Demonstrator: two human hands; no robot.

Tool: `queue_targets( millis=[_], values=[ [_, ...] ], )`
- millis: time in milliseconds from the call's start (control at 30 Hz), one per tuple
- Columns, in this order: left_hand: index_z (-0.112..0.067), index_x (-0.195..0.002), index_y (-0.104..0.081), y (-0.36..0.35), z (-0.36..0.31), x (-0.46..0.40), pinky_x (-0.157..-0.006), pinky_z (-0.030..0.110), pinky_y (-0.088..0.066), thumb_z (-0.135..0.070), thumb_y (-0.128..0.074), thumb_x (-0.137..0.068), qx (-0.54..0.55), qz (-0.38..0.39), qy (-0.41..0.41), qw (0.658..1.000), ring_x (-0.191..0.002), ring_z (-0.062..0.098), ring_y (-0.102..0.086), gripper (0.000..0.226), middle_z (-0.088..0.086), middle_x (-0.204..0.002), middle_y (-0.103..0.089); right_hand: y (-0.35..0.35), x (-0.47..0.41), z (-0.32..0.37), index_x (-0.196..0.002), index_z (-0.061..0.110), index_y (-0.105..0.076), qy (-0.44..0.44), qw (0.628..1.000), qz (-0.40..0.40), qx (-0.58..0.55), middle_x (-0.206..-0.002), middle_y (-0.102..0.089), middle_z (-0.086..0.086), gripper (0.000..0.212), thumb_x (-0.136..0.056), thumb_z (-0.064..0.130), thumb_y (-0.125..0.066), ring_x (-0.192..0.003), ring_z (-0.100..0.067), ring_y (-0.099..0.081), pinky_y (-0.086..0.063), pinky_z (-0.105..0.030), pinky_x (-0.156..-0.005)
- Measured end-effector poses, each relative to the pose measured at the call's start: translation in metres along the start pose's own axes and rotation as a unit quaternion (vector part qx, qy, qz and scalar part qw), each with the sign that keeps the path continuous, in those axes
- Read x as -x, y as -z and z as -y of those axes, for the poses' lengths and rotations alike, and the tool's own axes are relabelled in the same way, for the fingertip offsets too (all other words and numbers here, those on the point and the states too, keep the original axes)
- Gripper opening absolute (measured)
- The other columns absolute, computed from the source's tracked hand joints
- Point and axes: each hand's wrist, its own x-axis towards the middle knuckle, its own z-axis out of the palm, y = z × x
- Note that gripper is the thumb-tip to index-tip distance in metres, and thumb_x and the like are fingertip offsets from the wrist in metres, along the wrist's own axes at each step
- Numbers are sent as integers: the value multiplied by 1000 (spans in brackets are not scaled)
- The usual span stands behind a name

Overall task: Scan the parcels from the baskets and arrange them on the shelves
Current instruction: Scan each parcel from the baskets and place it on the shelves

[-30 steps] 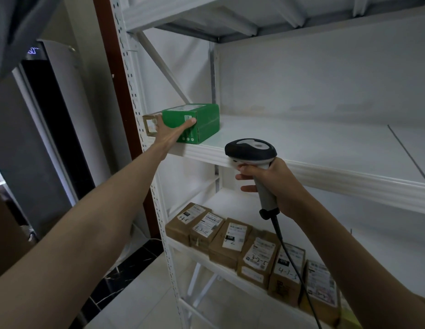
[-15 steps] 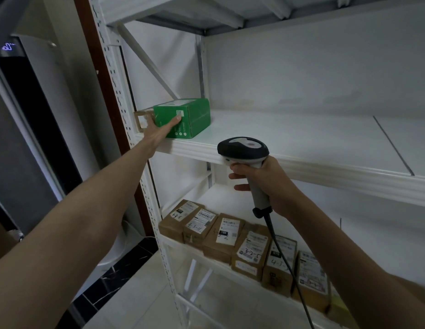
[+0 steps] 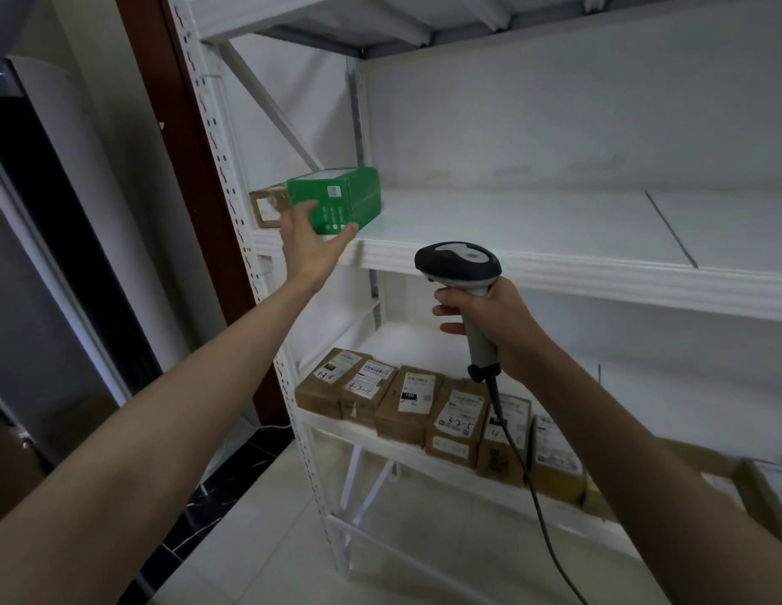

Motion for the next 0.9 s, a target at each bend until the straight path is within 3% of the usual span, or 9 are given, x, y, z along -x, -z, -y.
queue_targets(
  millis=[100,233,367,500,700,833,900],
  values=[
    [-19,-138,-47,1,-18,30,-109,34,-35,-46,-77,-81,-41,75,-113,990,-131,21,-41,69,6,-140,-42,0,25,2,-125,6,-62,-2,999,-31,13,-106,-73,-16,34,-92,3,-69,-92,-23,-73,-64,-42,-81],
    [-25,-132,-51,-6,-46,85,-102,35,-36,-46,-74,-82,-80,201,-230,949,-125,19,-44,59,2,-136,-45,9,78,-2,-114,14,-65,-10,996,-81,27,-95,-72,-8,26,-91,3,-69,-81,-17,-72,-63,-33,-70],
    [-21,-126,-58,-26,-74,161,-106,44,-39,-39,-75,-85,-38,300,-273,913,-122,20,-48,48,1,-129,-50,31,146,-14,-115,17,-68,-40,986,-157,44,-94,-74,-2,28,-89,7,-70,-74,-15,-72,-61,-29,-65],
    [-19,-123,-61,-59,-103,250,-105,47,-40,-36,-75,-86,1,405,-294,866,-120,21,-49,43,2,-127,-53,61,233,-32,-122,15,-63,-85,962,-255,51,-98,-73,-9,35,-89,9,-71,-67,-15,-71,-57,-26,-60],
    [-24,-117,-64,-99,-147,400,-98,37,-42,-36,-73,-86,44,575,-339,743,-116,19,-49,34,0,-121,-51,113,383,-50,-113,15,-64,-147,902,-403,35,-95,-74,-15,21,-93,9,-67,-61,-19,-69,-58,-29,-60],
    [-22,-115,-66,-117,-185,498,-97,35,-43,-32,-73,-89,44,666,-366,648,-116,21,-50,29,3,-117,-55,145,492,-62,-116,14,-61,-179,849,-498,21,-95,-74,-13,24,-94,10,-68,-62,-18,-70,-60,-36,-66],
    [-25,-108,-68,-119,-206,549,-95,25,-45,-30,-74,-88,52,704,-379,598,-112,20,-54,22,1,-111,-59,157,546,-69,-120,14,-59,-196,815,-545,8,-98,-73,-14,29,-93,10,-69,-63,-18,-70,-61,-36,-65]
  ],
)
